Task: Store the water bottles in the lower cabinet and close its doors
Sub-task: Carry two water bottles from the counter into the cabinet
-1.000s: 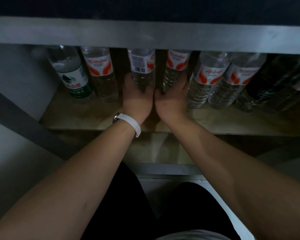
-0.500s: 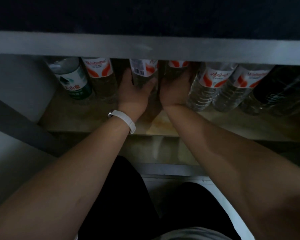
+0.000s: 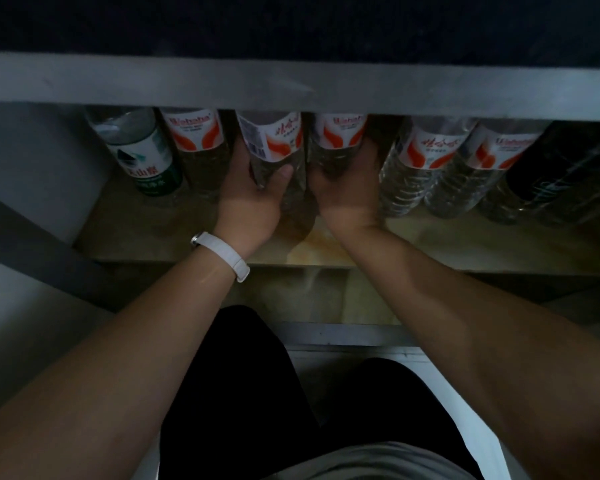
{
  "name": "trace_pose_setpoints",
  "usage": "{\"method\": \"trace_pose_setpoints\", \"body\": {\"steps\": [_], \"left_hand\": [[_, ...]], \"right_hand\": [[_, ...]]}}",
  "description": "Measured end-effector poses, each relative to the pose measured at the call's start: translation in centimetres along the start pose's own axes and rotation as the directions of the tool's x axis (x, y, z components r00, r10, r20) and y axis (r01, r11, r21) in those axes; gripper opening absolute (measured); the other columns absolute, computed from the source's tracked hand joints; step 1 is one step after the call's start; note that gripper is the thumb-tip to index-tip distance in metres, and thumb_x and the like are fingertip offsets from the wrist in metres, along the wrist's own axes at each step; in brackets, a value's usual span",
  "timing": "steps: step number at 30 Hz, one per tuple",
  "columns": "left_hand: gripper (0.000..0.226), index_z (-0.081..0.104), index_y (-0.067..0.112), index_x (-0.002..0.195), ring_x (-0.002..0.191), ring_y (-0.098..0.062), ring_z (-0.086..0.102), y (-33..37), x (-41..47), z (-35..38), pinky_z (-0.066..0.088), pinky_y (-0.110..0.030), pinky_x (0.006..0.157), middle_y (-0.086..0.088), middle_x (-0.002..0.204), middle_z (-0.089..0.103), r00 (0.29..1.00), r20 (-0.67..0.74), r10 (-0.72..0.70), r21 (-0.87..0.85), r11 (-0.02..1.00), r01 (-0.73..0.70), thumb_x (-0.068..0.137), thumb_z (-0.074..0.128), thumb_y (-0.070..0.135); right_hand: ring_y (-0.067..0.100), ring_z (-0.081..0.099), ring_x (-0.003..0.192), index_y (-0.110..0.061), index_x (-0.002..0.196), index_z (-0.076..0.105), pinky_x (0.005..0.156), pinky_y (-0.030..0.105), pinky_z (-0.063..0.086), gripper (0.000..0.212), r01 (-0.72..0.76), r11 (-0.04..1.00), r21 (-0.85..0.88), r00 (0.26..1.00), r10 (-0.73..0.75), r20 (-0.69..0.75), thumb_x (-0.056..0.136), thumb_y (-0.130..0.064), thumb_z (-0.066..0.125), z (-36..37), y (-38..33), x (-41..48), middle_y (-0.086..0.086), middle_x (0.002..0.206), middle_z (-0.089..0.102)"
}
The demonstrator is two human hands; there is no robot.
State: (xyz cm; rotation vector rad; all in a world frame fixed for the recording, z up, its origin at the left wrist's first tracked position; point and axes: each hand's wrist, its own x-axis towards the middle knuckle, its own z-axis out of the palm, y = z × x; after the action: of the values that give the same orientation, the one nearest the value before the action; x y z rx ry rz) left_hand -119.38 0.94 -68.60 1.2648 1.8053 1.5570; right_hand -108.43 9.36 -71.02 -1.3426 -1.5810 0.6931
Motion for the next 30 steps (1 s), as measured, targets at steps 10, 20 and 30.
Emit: {"method": "trace_pose_setpoints", "body": {"steps": [10,20,30], "left_hand": [[0.069,0.016,0.029,0.161,0.148,-0.008,0.031,-0.2,-0.4,-1.5,0.029,-0.042,0.122,0.009,0.161,0.035,0.990,0.144,-0.009,0.034,0.999,0.004,0.102,0.053,0.032],[0.052,0.035,0.025,0.155,0.142,-0.012,0.040,-1.2,-1.0,-1.0,0.033,-0.040,0.119,0.003,0.154,0.045,1.000,-0.005,0.008,0.140,0.990,-0.007,0.105,0.044,0.032],[0.079,0.035,0.017,0.150,0.136,-0.009,0.044,-0.5,-0.4,1.4,0.031,-0.006,0.097,0.002,0.148,0.050,0.986,-0.159,-0.053,0.101,0.992,0.069,0.085,0.078,0.032]], "right_hand": [[0.021,0.049,0.125,-0.019,0.137,0.038,0.101,0.044,0.047,0.084,0.001,1.000,-0.008,0.999,0.000,0.050,0.071,-0.045,0.082,-2.4,-0.6,-3.1,0.004,0.132,0.048],[0.014,0.057,0.119,-0.024,0.130,0.048,0.099,0.033,0.048,0.065,-0.126,0.986,0.109,0.970,0.099,0.224,0.076,-0.030,0.083,-3.8,-0.3,-2.9,-0.005,0.126,0.061],[0.013,0.056,0.119,-0.019,0.132,0.048,0.098,0.028,0.045,0.064,-0.102,0.987,0.124,0.990,0.087,0.115,0.078,-0.027,0.081,-3.0,0.0,-3.4,-0.002,0.125,0.060]]}}
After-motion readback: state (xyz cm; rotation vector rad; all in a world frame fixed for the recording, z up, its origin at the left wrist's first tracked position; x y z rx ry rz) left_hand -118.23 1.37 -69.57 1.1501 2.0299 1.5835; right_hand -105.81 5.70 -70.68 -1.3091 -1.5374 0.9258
